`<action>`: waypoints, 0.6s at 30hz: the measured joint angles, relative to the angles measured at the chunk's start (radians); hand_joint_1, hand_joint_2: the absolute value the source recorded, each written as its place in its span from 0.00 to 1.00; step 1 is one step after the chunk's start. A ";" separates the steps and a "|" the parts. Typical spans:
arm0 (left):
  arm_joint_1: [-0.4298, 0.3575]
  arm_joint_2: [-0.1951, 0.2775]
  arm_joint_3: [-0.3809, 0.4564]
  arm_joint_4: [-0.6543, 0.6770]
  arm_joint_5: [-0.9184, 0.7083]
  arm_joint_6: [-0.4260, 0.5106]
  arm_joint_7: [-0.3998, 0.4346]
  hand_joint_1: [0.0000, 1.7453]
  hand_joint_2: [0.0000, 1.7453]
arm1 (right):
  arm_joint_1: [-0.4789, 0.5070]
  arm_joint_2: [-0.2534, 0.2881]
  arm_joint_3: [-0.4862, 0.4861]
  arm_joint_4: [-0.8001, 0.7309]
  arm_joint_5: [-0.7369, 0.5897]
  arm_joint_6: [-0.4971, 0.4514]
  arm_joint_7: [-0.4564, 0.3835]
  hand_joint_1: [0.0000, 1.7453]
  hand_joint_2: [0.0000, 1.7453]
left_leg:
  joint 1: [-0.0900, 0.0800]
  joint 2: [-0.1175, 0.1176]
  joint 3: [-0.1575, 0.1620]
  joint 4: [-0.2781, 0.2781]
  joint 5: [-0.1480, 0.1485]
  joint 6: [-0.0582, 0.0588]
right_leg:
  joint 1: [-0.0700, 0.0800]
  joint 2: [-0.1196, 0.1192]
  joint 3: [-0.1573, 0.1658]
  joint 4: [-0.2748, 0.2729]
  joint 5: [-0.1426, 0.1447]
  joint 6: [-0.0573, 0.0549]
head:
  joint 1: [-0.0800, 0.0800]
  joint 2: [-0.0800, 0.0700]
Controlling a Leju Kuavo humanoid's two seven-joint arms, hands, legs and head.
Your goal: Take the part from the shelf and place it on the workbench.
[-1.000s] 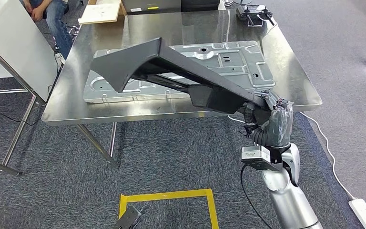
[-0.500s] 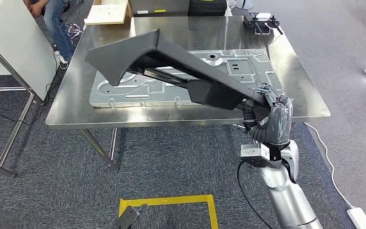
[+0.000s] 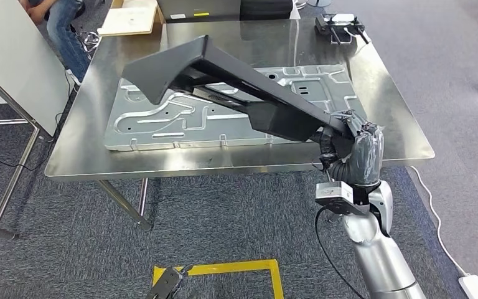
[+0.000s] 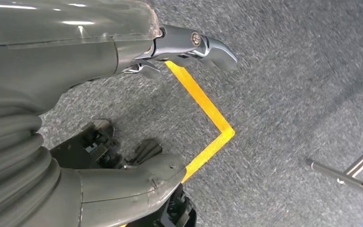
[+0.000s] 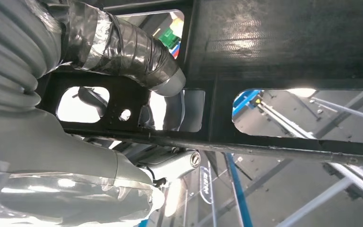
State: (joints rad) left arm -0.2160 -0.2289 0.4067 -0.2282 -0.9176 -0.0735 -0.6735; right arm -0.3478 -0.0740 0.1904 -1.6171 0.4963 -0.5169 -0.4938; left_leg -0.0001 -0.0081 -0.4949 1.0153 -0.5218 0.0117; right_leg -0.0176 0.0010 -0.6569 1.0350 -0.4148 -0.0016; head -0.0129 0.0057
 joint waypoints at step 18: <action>-0.002 -0.013 0.003 0.000 0.036 0.026 0.006 0.00 1.00 | -0.022 -0.013 -0.004 0.020 0.008 0.018 0.023 1.00 1.00 | 0.005 0.005 -0.111 -0.037 0.123 0.038 | -0.001 0.000 -0.016 0.184 -0.174 0.034 | 0.001 0.000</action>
State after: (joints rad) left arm -0.2181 -0.2414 0.4099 -0.2285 -0.8818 -0.0476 -0.6671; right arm -0.3695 -0.0875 0.1864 -1.5975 0.5045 -0.4991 -0.4711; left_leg 0.0045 -0.0035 -0.6063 0.9783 -0.3985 0.0497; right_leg -0.0188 0.0007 -0.6732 1.2193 -0.5891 0.0321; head -0.0120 0.0057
